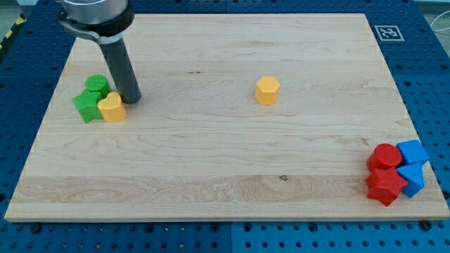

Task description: Move yellow hexagon towards green circle

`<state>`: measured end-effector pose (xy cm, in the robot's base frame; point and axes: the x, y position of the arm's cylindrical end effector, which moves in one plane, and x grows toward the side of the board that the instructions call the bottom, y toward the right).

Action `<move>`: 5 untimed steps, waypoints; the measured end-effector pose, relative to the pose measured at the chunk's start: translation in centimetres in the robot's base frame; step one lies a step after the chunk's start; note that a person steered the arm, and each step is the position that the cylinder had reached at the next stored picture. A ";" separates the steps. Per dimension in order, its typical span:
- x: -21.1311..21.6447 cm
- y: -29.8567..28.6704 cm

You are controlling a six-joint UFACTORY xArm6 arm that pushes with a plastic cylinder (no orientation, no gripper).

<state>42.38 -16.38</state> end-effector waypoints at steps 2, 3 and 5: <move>-2.3 8.9; 1.1 14.5; 2.1 28.3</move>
<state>44.45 11.94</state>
